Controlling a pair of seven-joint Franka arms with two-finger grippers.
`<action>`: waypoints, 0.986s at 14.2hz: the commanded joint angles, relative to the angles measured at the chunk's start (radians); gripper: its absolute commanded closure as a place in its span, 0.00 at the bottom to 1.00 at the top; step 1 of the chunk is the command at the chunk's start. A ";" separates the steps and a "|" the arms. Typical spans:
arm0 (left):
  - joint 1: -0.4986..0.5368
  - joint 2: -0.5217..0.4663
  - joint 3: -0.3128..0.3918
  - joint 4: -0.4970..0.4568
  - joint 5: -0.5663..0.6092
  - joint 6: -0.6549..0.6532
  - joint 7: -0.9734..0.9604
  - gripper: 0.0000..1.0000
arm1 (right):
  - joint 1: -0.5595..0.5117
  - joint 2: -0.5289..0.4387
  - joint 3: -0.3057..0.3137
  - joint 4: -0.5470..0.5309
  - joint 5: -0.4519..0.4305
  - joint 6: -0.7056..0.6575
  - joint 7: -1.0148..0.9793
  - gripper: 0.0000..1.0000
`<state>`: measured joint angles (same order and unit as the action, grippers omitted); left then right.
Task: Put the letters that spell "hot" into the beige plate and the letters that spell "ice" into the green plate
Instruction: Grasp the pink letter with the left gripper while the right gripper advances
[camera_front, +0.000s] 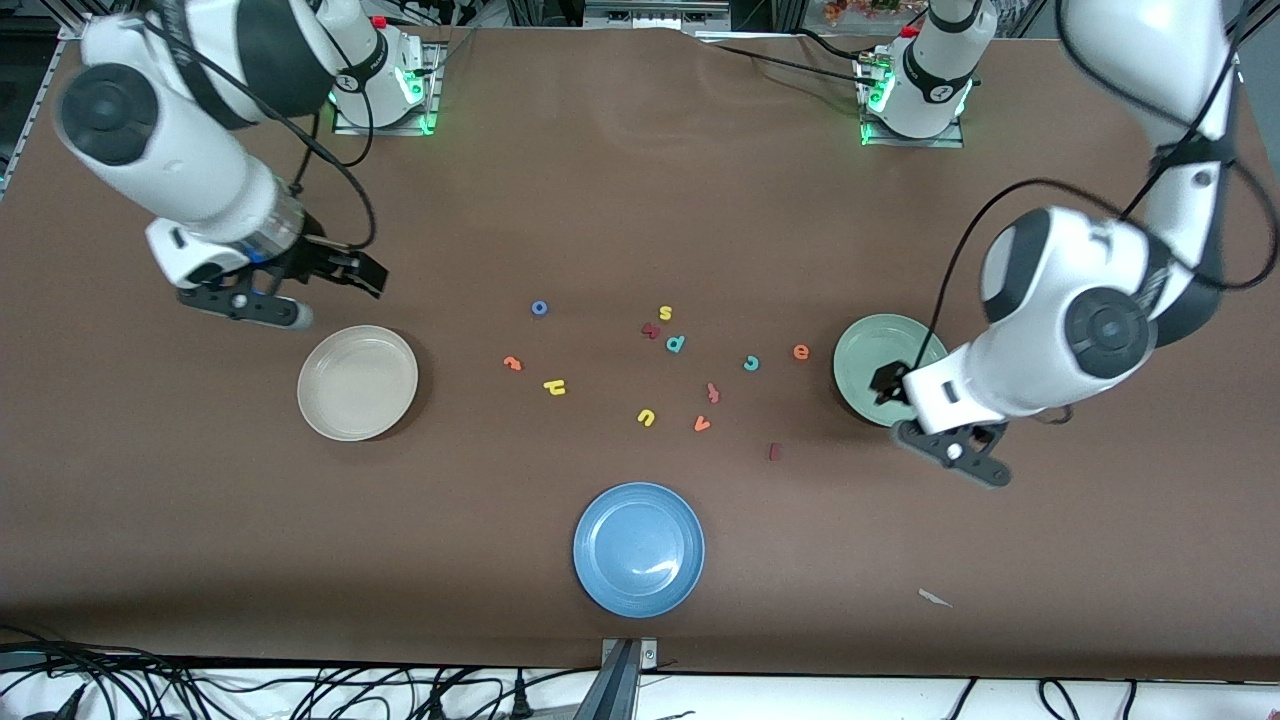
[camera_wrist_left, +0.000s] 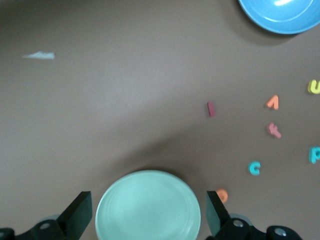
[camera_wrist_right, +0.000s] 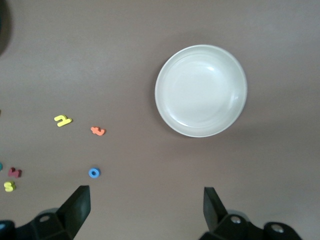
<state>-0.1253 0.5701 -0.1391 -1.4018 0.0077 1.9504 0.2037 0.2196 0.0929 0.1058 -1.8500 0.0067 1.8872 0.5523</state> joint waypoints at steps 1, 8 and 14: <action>-0.017 0.092 -0.010 0.053 -0.017 0.086 -0.010 0.00 | 0.047 0.010 0.028 -0.096 0.010 0.137 0.144 0.00; -0.126 0.249 -0.008 0.047 -0.028 0.297 -0.162 0.11 | 0.184 0.097 0.029 -0.228 0.001 0.380 0.339 0.00; -0.163 0.312 -0.005 0.037 -0.015 0.390 -0.348 0.41 | 0.267 0.174 0.028 -0.359 -0.008 0.671 0.448 0.00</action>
<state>-0.2708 0.8513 -0.1545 -1.3938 -0.0042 2.3212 -0.1079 0.4505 0.2379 0.1390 -2.1793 0.0057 2.4706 0.9476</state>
